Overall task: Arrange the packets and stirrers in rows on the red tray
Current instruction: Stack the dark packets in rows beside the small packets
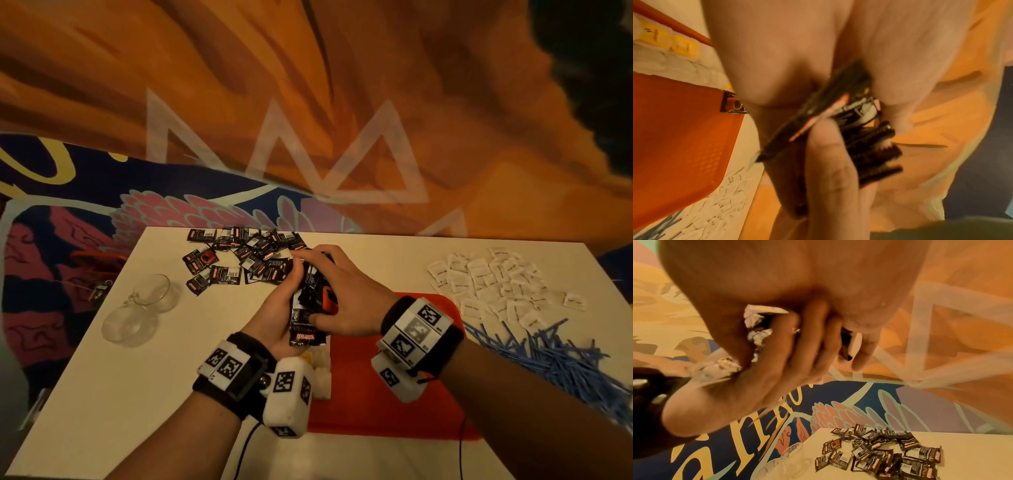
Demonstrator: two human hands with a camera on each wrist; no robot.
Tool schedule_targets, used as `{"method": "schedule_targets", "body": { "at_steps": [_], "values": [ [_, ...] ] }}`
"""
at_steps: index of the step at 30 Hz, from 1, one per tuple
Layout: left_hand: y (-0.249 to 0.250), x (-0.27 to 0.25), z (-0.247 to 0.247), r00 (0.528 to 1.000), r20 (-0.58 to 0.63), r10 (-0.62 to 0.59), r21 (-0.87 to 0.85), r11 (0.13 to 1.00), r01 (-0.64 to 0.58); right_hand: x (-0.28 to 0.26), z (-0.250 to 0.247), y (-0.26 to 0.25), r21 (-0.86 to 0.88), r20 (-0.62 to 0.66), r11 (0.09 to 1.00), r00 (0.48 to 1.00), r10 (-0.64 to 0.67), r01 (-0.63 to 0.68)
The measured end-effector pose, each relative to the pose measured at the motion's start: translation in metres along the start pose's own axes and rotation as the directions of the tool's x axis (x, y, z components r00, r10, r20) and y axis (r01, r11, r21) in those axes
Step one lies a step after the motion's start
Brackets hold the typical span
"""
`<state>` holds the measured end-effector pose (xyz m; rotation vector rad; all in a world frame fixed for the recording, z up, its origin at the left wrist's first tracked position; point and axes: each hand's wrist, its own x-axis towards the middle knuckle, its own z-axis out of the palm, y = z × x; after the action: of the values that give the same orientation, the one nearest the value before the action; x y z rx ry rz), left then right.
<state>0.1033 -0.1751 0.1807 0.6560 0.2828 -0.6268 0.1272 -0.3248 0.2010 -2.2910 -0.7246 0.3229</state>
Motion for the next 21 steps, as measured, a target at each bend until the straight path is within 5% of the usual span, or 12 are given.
{"method": "schedule_targets", "body": {
  "at_steps": [5,8,13,21],
  "values": [
    [0.003,0.006,0.008,0.996,-0.085,0.009,0.113,0.994,0.001,0.0,0.004,-0.001,-0.084,0.088,0.996,0.996,0.004,0.004],
    [0.005,0.005,0.004,0.996,-0.085,0.012,0.073,0.997,-0.006,0.002,0.005,-0.003,-0.114,0.027,0.993,1.0,0.01,-0.006],
    [0.006,0.002,-0.008,0.998,0.06,-0.009,0.014,1.0,0.008,0.003,0.003,0.001,0.007,-0.112,0.999,0.993,-0.038,0.039],
    [0.01,0.001,-0.013,0.996,0.082,-0.044,0.009,0.999,0.043,0.002,0.005,-0.002,0.014,-0.061,0.997,0.995,-0.074,0.075]
  ]
}}
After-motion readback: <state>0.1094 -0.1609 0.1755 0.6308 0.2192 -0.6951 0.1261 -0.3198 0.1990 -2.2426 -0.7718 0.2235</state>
